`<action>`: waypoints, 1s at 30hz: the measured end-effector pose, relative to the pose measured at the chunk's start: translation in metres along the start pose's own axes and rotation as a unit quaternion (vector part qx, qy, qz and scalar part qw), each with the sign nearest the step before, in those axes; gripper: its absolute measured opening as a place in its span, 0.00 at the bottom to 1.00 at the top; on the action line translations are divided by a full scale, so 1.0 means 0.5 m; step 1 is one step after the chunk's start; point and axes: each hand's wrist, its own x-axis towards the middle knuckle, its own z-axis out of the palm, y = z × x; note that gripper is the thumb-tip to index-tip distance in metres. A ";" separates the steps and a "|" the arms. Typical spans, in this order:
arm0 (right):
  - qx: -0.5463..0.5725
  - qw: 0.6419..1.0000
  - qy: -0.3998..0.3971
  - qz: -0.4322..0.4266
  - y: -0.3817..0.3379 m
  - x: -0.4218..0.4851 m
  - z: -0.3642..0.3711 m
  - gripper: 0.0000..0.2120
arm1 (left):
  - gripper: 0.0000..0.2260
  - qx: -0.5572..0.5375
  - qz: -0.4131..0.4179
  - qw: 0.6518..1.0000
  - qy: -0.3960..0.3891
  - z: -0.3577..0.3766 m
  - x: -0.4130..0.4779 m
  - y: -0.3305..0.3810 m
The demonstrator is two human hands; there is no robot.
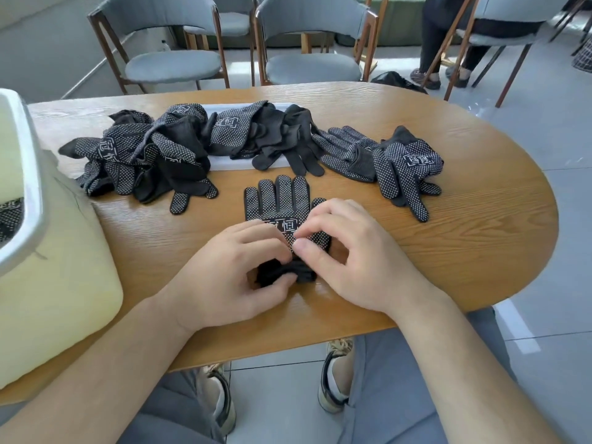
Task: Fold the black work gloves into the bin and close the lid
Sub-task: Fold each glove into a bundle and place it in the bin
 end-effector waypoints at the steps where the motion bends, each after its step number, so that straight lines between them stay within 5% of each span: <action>1: 0.025 0.999 -0.027 -0.019 -0.006 -0.003 -0.008 0.16 | 0.07 -0.011 -0.021 1.000 0.009 0.000 0.001 -0.001; 4: 0.052 0.993 -0.103 -0.028 -0.015 -0.005 -0.017 0.25 | 0.08 -0.041 -0.077 0.996 0.031 -0.005 0.000 -0.001; 9: 0.067 0.996 -0.060 -0.026 0.002 -0.003 -0.015 0.04 | 0.14 -0.070 -0.053 0.996 0.002 -0.017 0.001 0.002; 19: 0.100 0.992 -0.080 0.019 0.006 -0.010 -0.025 0.03 | 0.09 -0.081 -0.107 0.990 0.040 -0.014 -0.003 -0.001; 24: 0.115 0.989 -0.040 0.082 0.002 0.005 -0.011 0.11 | 0.13 -0.135 -0.176 0.971 0.085 -0.006 0.002 0.002; 30: 0.039 0.997 -0.027 0.063 -0.001 0.011 0.008 0.04 | 0.03 0.040 -0.088 0.993 0.073 0.003 0.004 -0.015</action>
